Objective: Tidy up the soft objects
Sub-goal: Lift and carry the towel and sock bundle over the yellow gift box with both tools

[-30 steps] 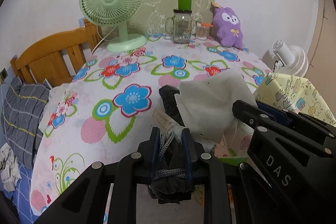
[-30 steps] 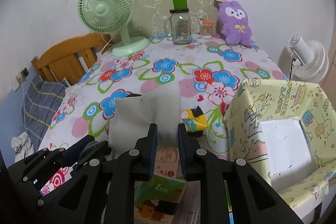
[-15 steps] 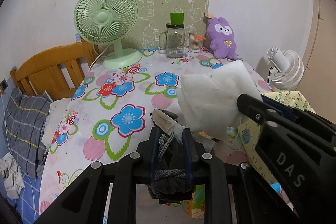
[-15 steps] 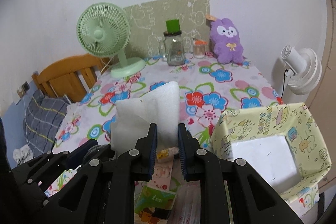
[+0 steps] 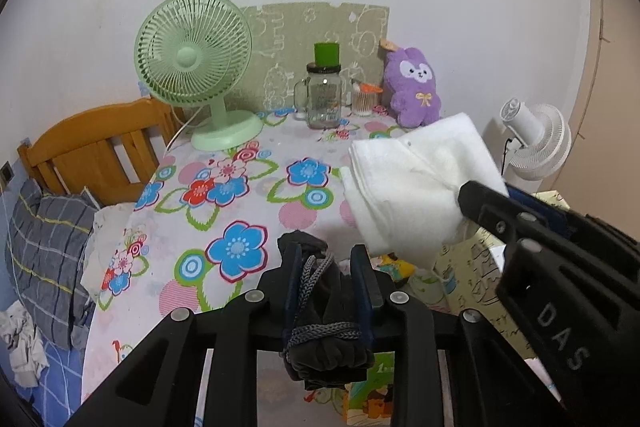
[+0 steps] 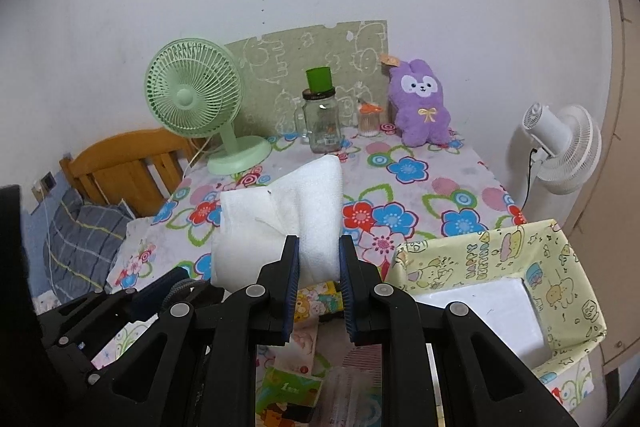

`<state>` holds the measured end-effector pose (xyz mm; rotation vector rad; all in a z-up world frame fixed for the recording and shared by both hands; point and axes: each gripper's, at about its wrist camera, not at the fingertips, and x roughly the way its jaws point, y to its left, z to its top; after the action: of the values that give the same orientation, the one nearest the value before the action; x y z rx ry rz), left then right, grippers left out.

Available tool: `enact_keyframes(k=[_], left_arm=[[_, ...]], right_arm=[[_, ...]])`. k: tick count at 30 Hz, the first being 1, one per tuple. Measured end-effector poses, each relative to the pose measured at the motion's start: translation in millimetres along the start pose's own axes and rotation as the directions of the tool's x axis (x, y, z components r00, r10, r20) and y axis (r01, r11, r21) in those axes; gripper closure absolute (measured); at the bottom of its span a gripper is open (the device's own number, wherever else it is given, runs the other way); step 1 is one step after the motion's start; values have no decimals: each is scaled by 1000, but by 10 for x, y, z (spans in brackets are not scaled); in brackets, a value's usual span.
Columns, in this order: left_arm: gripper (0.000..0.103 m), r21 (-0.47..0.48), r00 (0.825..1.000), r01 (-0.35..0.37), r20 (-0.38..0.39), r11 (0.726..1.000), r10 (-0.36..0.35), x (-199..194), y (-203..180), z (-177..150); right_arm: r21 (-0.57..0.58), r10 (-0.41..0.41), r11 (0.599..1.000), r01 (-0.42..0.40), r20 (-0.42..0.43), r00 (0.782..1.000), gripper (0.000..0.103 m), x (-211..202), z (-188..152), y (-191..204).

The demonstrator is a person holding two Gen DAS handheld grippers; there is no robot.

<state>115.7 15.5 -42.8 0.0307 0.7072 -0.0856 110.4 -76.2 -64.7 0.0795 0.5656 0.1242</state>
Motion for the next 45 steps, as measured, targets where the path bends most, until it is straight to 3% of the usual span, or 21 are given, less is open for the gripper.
enact_keyframes(k=[20, 45], left_arm=[[79, 66, 997, 39, 70, 997, -44, -218, -403, 168], [79, 94, 993, 86, 75, 992, -94, -158, -1127, 178]], right_arm=[[32, -51, 998, 49, 65, 997, 81, -350, 117, -324], [64, -100, 993, 96, 73, 992, 81, -500, 99, -1063]])
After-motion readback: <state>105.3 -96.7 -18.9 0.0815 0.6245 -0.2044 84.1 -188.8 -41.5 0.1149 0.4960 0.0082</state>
